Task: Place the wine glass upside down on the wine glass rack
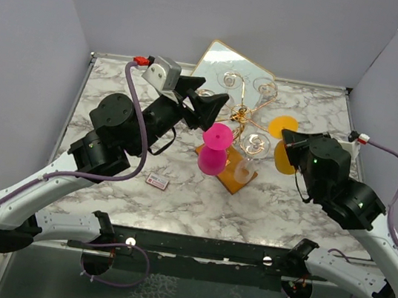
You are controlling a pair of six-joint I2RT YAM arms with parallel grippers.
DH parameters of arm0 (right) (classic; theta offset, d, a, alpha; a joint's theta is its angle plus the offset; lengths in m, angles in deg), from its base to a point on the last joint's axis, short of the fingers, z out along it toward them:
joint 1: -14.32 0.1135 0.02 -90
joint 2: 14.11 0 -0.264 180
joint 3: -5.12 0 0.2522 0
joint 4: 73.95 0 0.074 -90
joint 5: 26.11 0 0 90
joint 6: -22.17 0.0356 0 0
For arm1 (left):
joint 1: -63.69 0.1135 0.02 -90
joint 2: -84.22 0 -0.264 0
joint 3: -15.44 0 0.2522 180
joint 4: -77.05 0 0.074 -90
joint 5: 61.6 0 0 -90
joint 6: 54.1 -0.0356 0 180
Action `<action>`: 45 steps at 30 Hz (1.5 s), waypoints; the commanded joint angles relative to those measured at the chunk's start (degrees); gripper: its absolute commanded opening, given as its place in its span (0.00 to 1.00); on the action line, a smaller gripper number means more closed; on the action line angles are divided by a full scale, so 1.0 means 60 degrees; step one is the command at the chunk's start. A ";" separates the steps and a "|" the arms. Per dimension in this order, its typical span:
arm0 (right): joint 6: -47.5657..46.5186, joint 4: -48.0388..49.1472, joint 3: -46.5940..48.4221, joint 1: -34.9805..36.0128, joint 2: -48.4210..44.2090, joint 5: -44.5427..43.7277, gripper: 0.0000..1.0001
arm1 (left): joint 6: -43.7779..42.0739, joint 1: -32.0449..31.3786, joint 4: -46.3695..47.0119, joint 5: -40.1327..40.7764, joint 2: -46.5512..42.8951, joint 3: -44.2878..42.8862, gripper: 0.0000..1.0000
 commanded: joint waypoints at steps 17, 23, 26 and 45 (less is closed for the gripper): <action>-0.0606 0.0653 0.0127 0.0014 0.0460 -0.1842 0.15 | -0.0076 -0.0027 0.0079 0.0330 -0.0047 -0.0065 0.70; -0.0692 0.0492 0.0213 0.0014 0.0558 -0.1956 0.32 | -0.0130 -0.0025 0.0036 0.0345 0.0004 -0.0126 0.70; -0.0699 0.0242 0.0324 0.0014 0.0603 -0.1988 0.40 | -0.0138 -0.0027 -0.0155 0.0401 0.0071 -0.0257 0.70; -0.4286 0.0304 -0.0158 0.0016 -0.1363 -0.1128 0.75 | 0.0155 -0.0027 -0.1786 0.1838 -0.0734 0.0113 0.78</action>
